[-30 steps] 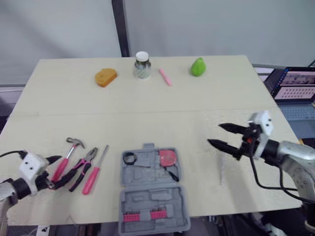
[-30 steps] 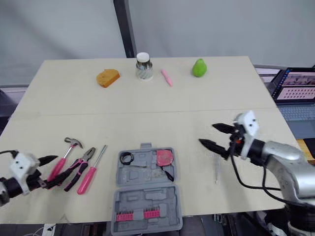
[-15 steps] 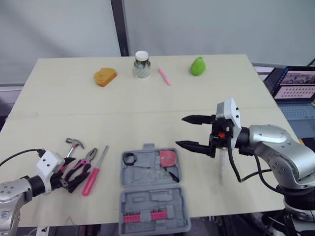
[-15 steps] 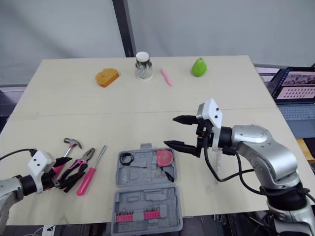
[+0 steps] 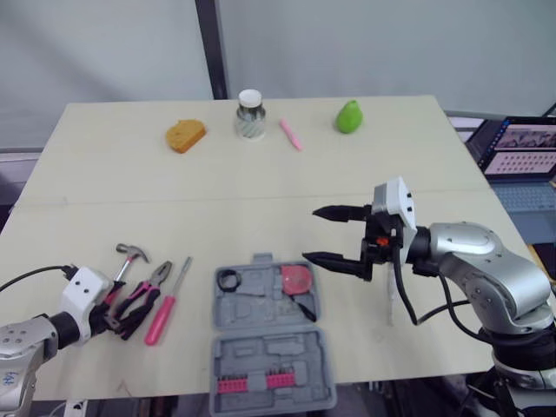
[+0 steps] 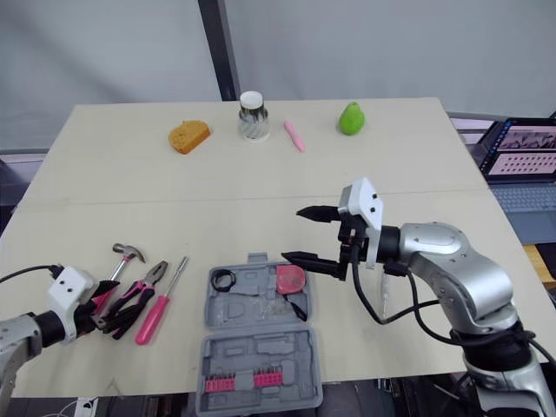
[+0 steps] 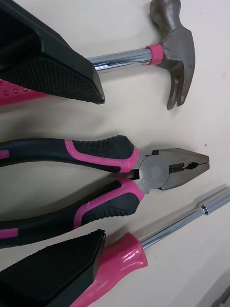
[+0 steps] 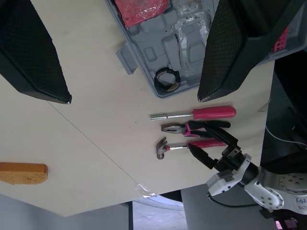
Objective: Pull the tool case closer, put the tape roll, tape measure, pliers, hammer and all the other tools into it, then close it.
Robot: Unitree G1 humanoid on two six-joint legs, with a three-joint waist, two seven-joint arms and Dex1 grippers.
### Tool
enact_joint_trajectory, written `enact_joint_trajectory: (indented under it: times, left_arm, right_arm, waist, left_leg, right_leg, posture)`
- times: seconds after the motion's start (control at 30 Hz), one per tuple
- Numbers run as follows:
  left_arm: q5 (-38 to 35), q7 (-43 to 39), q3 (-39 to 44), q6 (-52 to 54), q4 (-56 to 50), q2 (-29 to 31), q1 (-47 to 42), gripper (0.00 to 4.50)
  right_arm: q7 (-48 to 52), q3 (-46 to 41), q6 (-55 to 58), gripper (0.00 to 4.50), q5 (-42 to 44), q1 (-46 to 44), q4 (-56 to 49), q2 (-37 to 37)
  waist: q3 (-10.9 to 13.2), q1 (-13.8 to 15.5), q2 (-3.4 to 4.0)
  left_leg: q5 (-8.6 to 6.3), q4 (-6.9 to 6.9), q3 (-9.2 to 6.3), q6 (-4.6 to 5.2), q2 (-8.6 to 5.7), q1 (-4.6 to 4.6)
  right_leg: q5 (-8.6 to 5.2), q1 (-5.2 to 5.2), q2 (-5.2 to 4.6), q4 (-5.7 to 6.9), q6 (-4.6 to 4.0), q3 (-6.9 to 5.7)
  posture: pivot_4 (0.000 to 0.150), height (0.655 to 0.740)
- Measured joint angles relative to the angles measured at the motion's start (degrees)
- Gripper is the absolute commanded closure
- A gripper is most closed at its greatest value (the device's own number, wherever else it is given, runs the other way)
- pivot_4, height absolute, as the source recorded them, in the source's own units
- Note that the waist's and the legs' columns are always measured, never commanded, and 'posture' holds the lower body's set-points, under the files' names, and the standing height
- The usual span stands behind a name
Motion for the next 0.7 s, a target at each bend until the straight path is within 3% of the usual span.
enact_joint_trajectory:
  times: [0.7]
  left_arm:
    - [2.1, 3.4, -3.6, 4.0, -0.1, -1.4, -2.3, 0.0]
  right_arm:
    - [7.5, 3.9, 0.0, 0.06, -0.3, -1.4, -1.3, -4.8]
  waist:
    - [0.0, 0.3, 0.0]
  left_leg:
    - [-0.01, 0.18, 0.3, 0.02, 0.03, -0.02]
  right_leg:
    - [0.07, -0.26, -0.05, 0.08, -0.02, 0.15]
  posture:
    - [0.15, 0.74]
